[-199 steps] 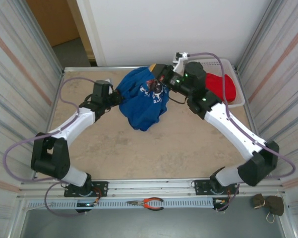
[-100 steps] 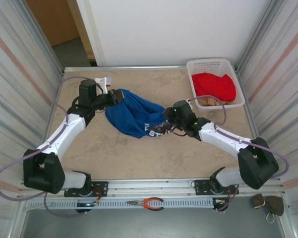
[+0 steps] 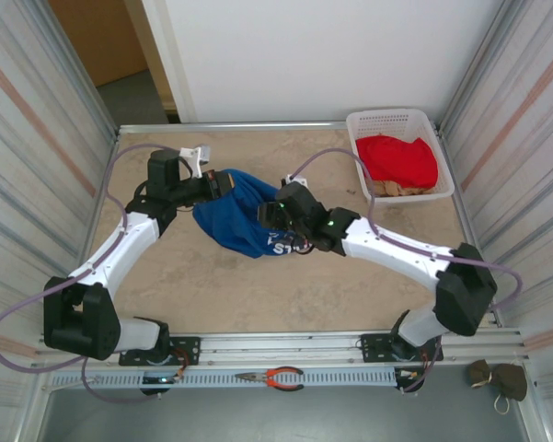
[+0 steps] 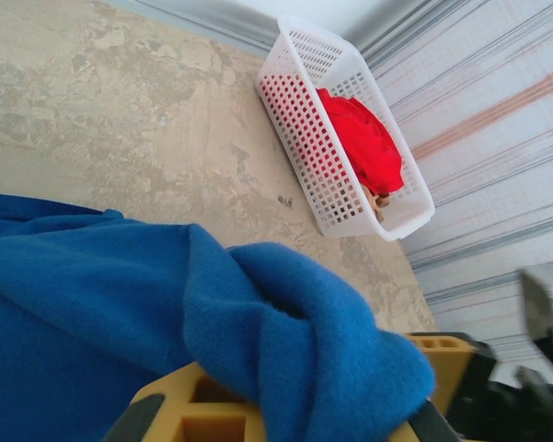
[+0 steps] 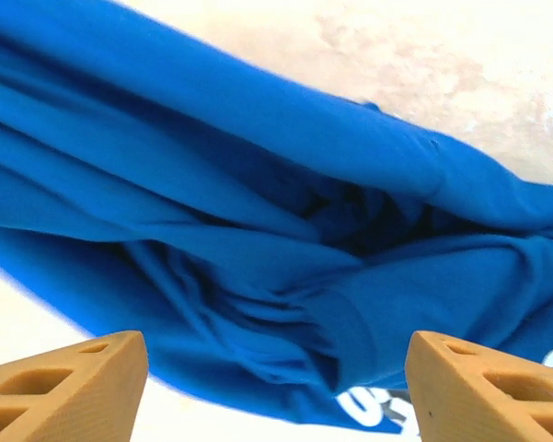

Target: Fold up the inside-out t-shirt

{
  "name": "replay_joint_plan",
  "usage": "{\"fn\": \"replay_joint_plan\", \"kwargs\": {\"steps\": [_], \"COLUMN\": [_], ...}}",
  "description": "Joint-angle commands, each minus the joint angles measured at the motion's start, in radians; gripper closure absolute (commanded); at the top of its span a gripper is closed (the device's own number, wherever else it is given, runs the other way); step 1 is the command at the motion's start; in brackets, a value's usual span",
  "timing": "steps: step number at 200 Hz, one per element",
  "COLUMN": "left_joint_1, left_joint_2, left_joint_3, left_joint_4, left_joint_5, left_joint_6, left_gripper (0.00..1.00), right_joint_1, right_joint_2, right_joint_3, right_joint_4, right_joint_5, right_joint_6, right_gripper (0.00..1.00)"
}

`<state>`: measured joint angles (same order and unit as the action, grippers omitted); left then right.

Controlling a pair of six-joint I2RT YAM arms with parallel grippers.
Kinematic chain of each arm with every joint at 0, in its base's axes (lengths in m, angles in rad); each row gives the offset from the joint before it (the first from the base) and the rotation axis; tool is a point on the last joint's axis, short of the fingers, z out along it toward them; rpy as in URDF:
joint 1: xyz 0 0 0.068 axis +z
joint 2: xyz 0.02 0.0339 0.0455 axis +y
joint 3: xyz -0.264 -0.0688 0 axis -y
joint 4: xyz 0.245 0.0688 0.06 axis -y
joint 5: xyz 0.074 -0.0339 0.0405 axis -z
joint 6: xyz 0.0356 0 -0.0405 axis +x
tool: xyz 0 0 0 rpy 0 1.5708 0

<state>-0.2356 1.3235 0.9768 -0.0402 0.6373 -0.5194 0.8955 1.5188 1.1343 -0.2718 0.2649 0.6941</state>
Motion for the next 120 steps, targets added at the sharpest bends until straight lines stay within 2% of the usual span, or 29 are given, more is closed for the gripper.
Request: {"fn": "replay_joint_plan", "kwargs": {"steps": [1,18,28,45,86,120], "left_joint_1": [0.004,0.004,0.005,0.015,0.102,0.171], "left_joint_2": [-0.024,-0.021,-0.016,0.009,0.102,0.210], "left_joint_3": [0.033,0.031,0.027,0.017,-0.036,-0.034], "left_joint_4": [0.004,0.001,0.007,0.021,0.035,0.041], "left_joint_5": [0.037,0.024,0.018,0.023,0.001,0.015], "left_joint_6": [0.013,0.006,-0.004,-0.027,-0.077,-0.068], "left_gripper": [1.00,1.00,1.00,1.00,1.00,1.00], "right_joint_1": [-0.029,-0.052,-0.065,-0.087,-0.141,-0.203], "right_joint_2": [0.085,0.163,0.196,0.195,-0.085,-0.299], "right_joint_3": [0.014,0.041,0.057,0.073,0.024,-0.055], "right_joint_4": [-0.040,-0.033,-0.030,-0.041,-0.043,0.006], "right_joint_5": [0.034,0.003,-0.019,-0.038,-0.184,-0.301], "right_joint_6": [-0.061,-0.075,-0.089,-0.112,-0.106,-0.022], "right_gripper": [0.27,0.32,0.45,1.00,1.00,1.00]}}
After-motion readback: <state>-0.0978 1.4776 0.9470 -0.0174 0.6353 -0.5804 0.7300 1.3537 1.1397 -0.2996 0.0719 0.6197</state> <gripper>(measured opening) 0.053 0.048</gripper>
